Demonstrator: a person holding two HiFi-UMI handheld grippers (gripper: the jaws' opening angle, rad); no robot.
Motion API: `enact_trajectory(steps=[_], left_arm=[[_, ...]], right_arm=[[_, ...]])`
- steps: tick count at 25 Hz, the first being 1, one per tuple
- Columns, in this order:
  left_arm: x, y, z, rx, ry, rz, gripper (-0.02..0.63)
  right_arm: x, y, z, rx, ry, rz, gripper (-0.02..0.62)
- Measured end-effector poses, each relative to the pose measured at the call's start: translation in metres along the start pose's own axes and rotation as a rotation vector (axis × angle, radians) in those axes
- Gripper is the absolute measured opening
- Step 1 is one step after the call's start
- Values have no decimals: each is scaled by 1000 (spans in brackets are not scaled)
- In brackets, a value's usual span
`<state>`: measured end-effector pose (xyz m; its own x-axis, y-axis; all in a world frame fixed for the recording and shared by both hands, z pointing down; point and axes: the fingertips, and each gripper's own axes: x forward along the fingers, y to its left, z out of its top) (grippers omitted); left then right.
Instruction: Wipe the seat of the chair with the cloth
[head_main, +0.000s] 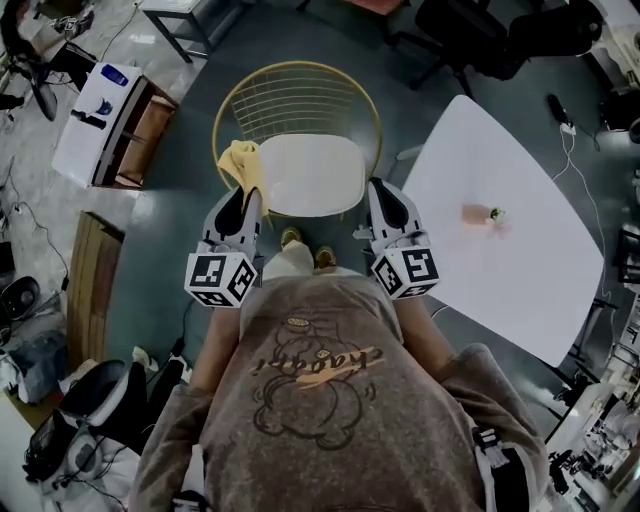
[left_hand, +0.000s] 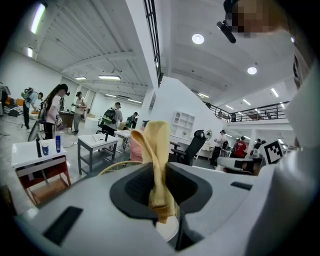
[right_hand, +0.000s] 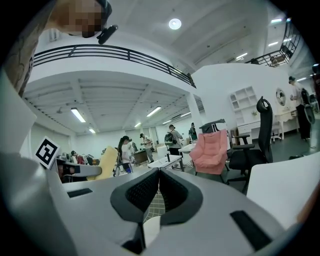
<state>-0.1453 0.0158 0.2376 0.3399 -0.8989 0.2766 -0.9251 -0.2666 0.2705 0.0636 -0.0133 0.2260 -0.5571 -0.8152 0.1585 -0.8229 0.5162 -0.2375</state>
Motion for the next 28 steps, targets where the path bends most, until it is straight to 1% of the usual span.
enact_trajectory(steps=[6,12,16,20,28], left_arm=[[24,37,-3,2,42,-34,75],[45,59,-12,1,72,-76,75],[59,76,-26,-22,91,-66,75],[78,86,-39,-23,105,-63,75],[118,104,-65,-25,121,-64,75]], right_arm=[[29,2,-8,14,14,-45,28],[51,1,-19,12,25,-89,28],[62,-6,-32,17,37,-110,28],[74,-22,-47,19,48,-121,28],[104,-41,-92,17,72,-106,28]])
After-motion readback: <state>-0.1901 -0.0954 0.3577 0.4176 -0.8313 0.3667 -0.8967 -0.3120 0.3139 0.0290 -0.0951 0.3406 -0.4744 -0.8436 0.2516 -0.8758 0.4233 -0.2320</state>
